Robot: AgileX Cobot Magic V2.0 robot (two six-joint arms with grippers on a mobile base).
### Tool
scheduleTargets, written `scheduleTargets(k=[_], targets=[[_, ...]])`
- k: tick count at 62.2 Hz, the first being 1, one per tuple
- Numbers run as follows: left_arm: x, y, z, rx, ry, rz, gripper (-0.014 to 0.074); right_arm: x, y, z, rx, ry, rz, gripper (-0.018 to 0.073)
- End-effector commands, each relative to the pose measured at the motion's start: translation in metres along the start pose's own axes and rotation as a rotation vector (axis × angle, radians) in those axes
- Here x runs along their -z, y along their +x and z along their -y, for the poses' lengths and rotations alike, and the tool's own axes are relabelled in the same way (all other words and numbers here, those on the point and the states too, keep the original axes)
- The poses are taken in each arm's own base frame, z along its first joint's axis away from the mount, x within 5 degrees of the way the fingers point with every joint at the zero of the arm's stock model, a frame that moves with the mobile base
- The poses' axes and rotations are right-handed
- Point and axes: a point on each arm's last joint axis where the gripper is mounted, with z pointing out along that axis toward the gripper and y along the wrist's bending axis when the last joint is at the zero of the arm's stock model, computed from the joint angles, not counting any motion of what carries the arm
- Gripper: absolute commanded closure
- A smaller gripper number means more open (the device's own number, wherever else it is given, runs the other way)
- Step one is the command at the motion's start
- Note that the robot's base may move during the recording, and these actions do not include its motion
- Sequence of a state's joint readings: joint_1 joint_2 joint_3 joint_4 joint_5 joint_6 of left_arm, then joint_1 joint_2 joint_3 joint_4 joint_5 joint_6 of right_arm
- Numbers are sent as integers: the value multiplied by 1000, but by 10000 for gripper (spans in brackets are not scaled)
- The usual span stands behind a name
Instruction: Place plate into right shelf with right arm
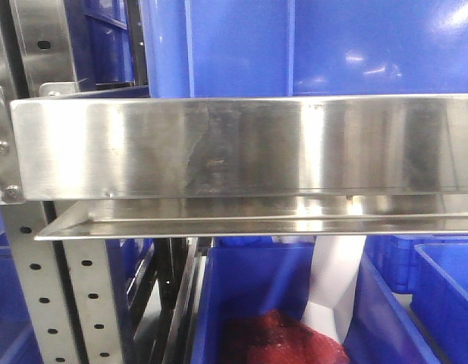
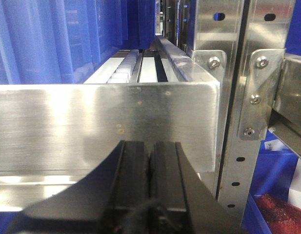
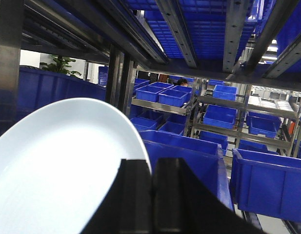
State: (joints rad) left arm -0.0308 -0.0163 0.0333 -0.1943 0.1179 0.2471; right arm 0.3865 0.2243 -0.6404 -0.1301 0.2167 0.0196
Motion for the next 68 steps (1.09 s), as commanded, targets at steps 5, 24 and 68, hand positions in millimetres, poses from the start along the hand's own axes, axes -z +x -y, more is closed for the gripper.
scheduleTargets(k=[5,24,68], targets=[[1,-5,-2,9,-18,86,643,-5,-27,1,12,-2,168,531],[1,-5,-2,9,-18,86,643,-73,-90,5,12,-2,192,531],[1,-5,-2,9,-18,86,643,-280,-19,19,38,52,-149,531]])
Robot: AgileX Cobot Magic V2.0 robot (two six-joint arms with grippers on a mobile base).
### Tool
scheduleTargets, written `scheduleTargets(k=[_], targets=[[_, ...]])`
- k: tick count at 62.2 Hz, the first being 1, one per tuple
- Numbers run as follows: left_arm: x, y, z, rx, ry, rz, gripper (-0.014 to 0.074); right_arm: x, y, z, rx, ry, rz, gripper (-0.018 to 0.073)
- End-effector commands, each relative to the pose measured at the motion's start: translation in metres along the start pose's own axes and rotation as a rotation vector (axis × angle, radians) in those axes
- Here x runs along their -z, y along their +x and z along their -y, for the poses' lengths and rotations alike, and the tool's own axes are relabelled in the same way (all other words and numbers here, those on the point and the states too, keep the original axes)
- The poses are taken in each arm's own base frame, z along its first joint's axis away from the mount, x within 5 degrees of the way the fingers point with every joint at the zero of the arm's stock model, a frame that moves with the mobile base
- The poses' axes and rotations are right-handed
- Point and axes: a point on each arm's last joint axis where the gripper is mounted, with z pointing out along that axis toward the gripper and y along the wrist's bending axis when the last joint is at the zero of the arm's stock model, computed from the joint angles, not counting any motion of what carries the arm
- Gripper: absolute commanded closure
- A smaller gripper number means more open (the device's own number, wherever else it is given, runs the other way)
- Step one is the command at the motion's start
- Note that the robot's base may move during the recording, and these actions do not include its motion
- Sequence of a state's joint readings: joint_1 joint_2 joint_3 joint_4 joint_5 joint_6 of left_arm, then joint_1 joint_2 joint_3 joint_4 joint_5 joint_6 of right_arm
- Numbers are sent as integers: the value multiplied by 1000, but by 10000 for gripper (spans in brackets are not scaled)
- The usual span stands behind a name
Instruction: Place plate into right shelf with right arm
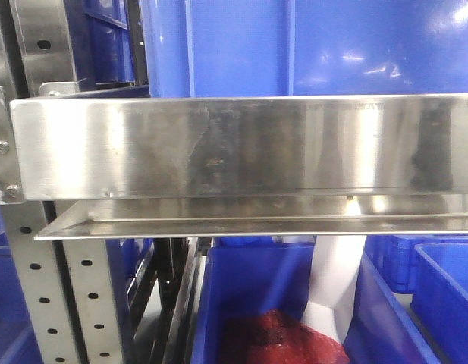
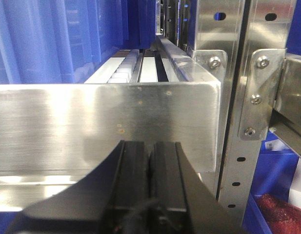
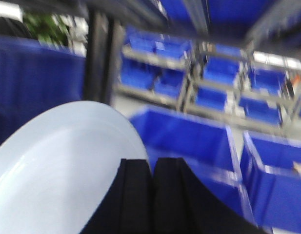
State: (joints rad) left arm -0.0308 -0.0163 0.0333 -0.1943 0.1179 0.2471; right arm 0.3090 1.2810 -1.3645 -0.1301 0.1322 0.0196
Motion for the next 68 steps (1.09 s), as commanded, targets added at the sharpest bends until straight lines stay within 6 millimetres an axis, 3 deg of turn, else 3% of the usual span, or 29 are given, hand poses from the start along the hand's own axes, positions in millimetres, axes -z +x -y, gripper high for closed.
scheduleTargets(k=[1,15,29,32,39,46,51,60,68], targets=[[1,-5,-2,9,-18,86,643,-5,-14,5,14,16,96,531],[1,-5,-2,9,-18,86,643,-34,18,2,15,7,-29,531],[1,-5,-2,9,-18,86,643,-43,31,1,15,4,-92,517],[1,-5,-2,9,-18,86,643,-43,31,1,15,4,-96,480],[1,-5,-2,9,-18,86,643,-41,31,1,14,6,-111,271],[1,-5,-2,9,-18,86,643,-36,28,2,13,8,-126,47],[1,-5,-2,9,-18,86,643,-29,23,3,13,11,-122,-15],[1,-5,-2,9,-18,86,643,-6,3,5,11,19,-88,1],[1,-5,-2,9,-18,86,643,28,-20,8,-3,28,-40,119]])
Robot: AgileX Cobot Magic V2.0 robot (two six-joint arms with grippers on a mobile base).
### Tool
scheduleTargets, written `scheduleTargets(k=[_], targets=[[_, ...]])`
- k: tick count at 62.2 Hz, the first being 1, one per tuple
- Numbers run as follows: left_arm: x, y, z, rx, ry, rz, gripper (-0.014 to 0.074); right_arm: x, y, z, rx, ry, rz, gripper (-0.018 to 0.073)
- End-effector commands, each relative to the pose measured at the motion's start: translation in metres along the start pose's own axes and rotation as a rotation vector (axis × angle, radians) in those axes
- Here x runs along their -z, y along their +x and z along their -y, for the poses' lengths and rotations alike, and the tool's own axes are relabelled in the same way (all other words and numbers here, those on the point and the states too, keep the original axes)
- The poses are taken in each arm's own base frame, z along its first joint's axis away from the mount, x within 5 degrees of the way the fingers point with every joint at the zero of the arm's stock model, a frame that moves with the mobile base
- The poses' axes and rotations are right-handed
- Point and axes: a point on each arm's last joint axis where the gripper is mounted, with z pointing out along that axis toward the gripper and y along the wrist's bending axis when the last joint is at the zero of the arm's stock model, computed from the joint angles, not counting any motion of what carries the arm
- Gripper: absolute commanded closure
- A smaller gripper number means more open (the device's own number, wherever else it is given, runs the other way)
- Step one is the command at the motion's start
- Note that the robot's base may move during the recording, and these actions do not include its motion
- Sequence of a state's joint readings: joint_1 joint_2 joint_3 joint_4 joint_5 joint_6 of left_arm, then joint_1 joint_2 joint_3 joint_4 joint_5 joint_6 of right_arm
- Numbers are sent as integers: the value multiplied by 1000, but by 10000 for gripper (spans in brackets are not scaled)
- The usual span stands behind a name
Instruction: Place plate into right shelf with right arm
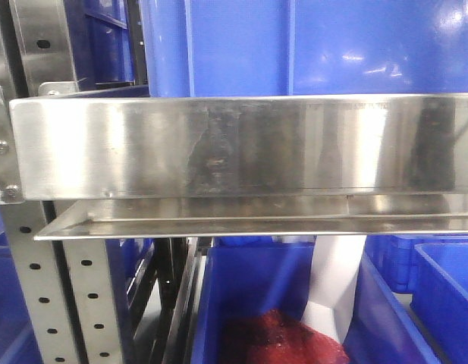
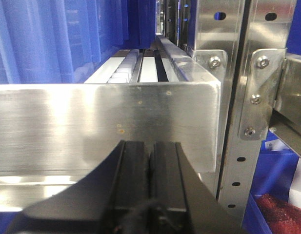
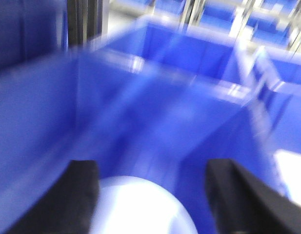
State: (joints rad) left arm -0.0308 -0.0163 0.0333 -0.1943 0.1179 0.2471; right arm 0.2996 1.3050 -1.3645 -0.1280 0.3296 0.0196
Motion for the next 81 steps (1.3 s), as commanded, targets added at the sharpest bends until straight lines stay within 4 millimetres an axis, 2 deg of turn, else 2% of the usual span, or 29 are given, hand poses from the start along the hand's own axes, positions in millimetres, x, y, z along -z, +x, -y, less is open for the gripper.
scheduleTargets(k=[1,10,17,23,32,45,58,68,81], targets=[[1,-5,-2,9,-18,86,643,48,-39,6,-7,18,186,139],[1,-5,-2,9,-18,86,643,101,-45,10,-16,29,201,379],[1,-5,-2,9,-18,86,643,139,-33,11,-18,33,219,533],[1,-5,-2,9,-18,86,643,170,-15,10,-19,36,251,531],[1,-5,-2,9,-18,86,643,207,23,7,-19,37,289,531],[1,-5,-2,9,-18,86,643,234,85,1,-19,35,301,531],[1,-5,-2,9,-18,86,643,248,129,-3,-20,36,320,531],[1,-5,-2,9,-18,86,643,246,144,-4,-19,35,300,531],[1,-5,-2,9,-18,86,643,242,149,-5,-18,33,281,531]])
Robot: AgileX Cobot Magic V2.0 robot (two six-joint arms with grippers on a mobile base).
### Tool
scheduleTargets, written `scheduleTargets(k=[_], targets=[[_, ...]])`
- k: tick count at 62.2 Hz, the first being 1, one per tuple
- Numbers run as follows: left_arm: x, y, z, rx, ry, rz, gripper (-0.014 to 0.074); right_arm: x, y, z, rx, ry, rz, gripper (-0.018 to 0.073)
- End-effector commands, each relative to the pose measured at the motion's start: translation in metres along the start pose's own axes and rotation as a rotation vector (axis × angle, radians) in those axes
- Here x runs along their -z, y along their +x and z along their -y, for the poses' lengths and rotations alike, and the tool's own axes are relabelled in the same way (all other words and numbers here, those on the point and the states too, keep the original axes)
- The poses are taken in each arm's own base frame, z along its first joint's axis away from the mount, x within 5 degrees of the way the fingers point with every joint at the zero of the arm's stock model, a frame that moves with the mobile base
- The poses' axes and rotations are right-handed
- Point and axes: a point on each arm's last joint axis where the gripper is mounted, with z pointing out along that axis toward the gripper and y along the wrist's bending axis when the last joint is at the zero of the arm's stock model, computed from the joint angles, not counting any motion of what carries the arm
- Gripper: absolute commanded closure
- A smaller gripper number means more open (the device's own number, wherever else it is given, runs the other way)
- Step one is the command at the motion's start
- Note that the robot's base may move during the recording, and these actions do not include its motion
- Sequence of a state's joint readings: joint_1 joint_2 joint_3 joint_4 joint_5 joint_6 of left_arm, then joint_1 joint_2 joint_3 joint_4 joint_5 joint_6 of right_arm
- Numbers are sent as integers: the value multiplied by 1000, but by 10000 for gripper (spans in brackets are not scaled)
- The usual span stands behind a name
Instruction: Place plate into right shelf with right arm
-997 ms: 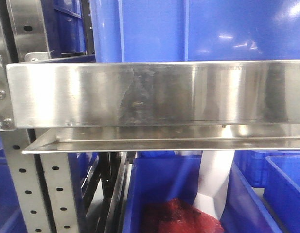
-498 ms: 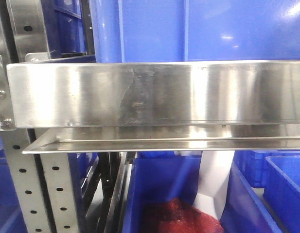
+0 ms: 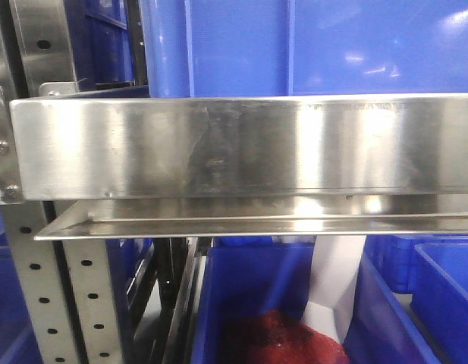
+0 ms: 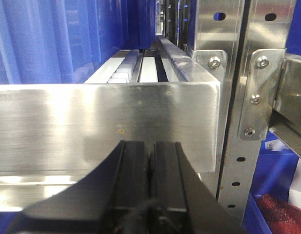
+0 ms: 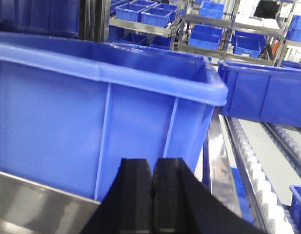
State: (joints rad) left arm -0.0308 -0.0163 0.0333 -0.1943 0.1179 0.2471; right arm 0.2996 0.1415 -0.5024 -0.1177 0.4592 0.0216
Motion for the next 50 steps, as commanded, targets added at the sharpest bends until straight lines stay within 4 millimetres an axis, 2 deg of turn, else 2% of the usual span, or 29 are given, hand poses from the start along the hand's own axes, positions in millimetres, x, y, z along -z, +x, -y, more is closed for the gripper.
scheduleTargets(k=[1,26,40,50], targets=[[1,-5,-2,9,-18,86,643,1,-16,1,6,4,112,531],[1,-5,-2,9,-18,86,643,-2,-10,-1,-25,-9,109,531],[1,-5,-2,9,-18,86,643,-8,13,0,-84,86,60,531],[1,-5,-2,9,-18,86,643,-9,43,0,-109,179,66,531]])
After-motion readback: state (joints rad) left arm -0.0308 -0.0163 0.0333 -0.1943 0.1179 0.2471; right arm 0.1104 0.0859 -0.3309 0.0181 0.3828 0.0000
